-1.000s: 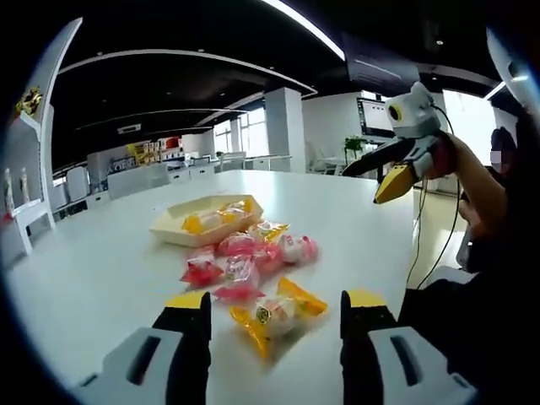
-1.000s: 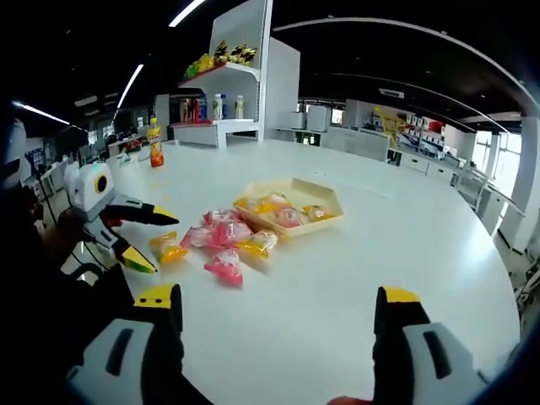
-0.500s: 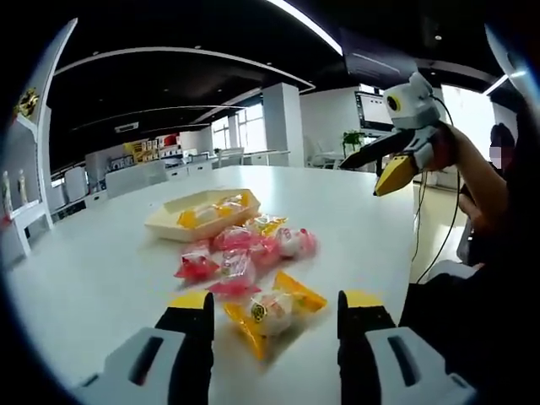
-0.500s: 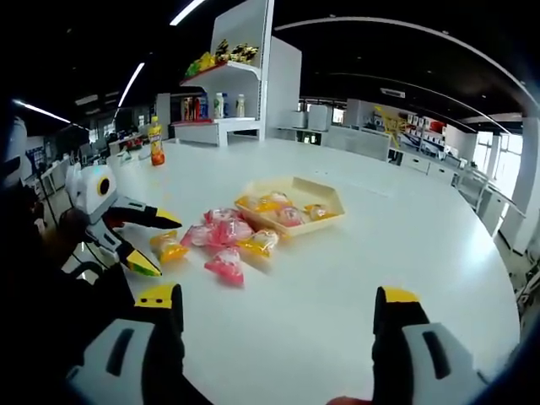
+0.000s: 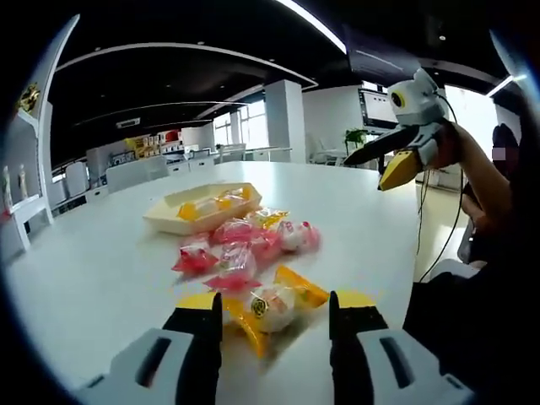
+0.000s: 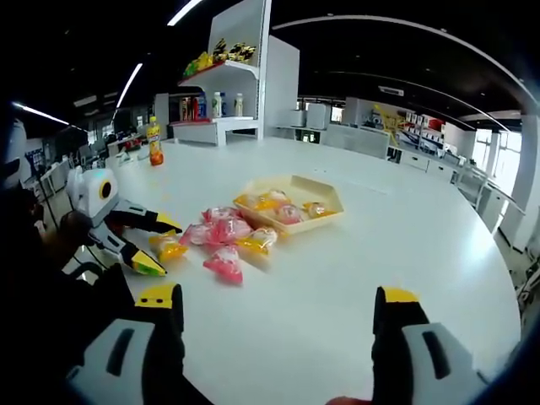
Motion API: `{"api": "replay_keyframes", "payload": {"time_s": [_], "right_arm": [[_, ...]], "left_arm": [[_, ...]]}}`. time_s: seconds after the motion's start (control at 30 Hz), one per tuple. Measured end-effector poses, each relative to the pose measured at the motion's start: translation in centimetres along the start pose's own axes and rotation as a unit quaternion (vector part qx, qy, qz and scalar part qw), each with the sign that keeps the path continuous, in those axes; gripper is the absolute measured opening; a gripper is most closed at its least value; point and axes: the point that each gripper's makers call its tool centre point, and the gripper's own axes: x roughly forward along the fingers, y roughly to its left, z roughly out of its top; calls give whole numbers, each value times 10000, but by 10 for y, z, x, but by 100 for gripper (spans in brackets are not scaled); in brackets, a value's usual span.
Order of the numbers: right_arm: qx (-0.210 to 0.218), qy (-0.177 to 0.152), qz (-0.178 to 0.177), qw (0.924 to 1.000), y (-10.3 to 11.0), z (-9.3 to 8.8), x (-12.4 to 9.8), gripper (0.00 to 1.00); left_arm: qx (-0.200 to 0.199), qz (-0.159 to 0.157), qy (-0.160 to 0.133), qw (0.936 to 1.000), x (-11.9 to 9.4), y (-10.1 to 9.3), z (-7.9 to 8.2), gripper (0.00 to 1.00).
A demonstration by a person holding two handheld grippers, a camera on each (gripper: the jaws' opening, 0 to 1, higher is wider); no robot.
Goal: Pick up the marshmallows scattered on the table and place them into the bowl on the table
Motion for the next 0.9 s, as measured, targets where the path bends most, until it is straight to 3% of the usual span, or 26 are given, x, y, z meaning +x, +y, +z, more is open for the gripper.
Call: {"api": "replay_keyframes", "payload": {"time_s": [0.4, 0.9], "right_arm": [[-6, 23, -3, 10000, 0, -1, 1, 90], [-37, 62, 7, 10000, 2, -3, 2, 89]], "left_arm": [[62, 26, -21, 10000, 0, 3, 0, 47], [-176, 13, -43, 9998, -1, 5, 0, 44]]}}
